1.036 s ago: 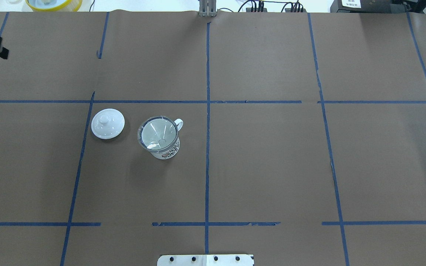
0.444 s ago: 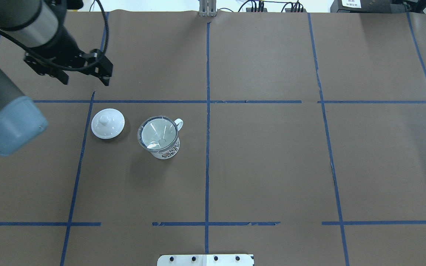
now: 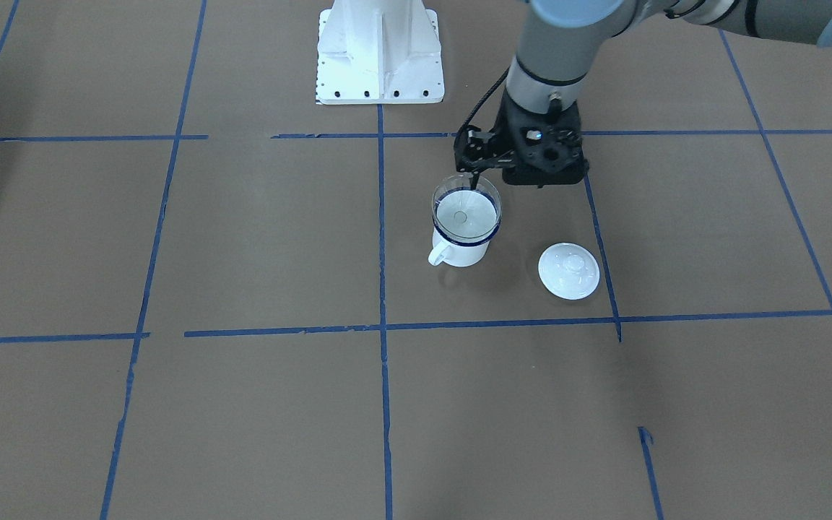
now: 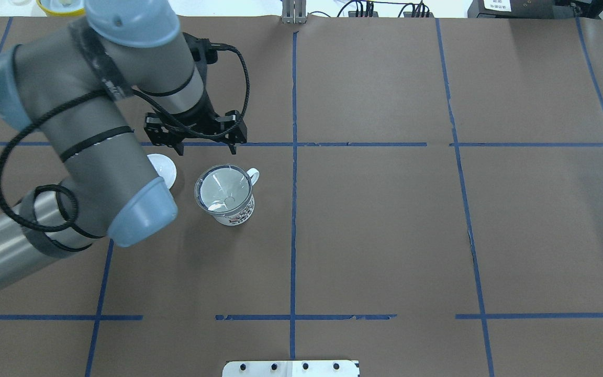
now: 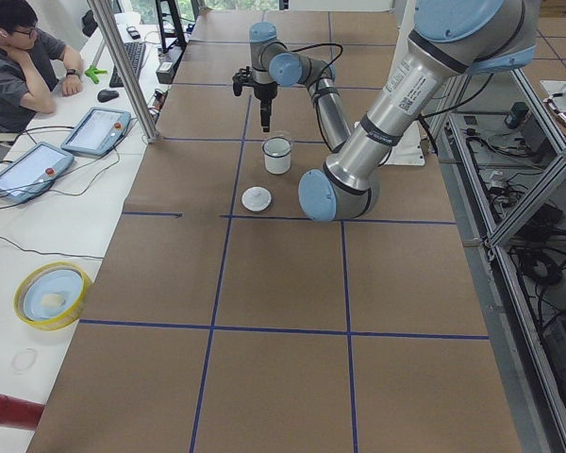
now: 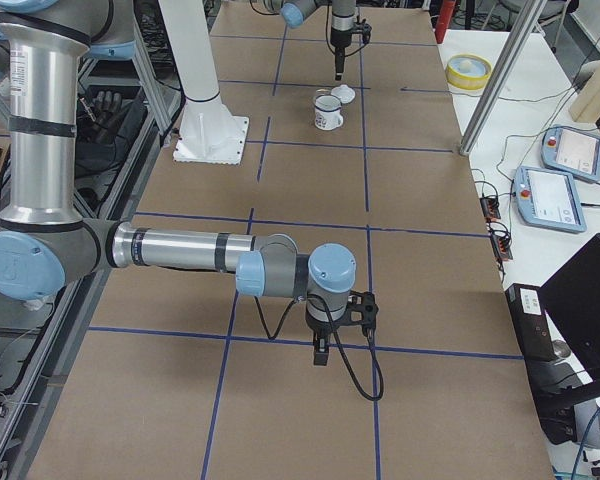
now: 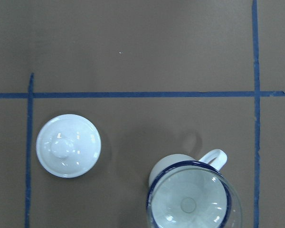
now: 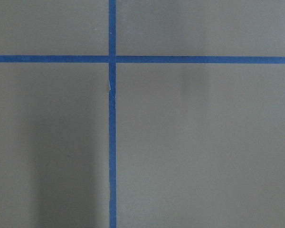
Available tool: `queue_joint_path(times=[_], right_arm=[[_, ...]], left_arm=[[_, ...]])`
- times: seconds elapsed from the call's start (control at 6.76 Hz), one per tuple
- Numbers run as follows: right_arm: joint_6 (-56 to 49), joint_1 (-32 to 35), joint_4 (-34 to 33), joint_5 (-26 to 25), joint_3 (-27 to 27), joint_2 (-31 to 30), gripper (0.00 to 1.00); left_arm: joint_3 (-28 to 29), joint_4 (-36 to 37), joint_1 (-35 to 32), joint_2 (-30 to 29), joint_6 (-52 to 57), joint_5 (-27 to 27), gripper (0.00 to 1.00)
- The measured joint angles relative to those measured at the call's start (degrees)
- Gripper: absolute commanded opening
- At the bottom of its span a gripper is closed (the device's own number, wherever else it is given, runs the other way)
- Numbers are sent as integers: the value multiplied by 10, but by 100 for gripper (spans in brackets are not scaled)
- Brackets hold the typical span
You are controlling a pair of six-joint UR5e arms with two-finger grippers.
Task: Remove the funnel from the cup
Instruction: 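Move the left gripper over the white mug toward the glass funnel, then close the left gripper on the clear glass funnel inside the mug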
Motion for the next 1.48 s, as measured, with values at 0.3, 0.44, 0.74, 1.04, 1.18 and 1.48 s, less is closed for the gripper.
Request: queue_joint_path(times=[0.3, 0.44, 0.74, 1.04, 1.18, 1.48], right_arm=[[0, 0, 0, 0, 0, 0, 100], [0, 0, 0, 0, 0, 0, 100], [0, 0, 0, 0, 0, 0, 100], [0, 0, 0, 0, 0, 0, 100], [0, 0, 0, 0, 0, 0, 100], [0, 0, 0, 0, 0, 0, 100]], left_arm=[[56, -46, 41, -17, -24, 1, 96], [81, -75, 53, -19, -39, 1, 86], [107, -100, 65, -19, -50, 1, 49], [110, -102, 67, -16, -51, 2, 20], [108, -101, 67, -14, -51, 3, 10], [100, -96, 66, -10, -51, 4, 3]])
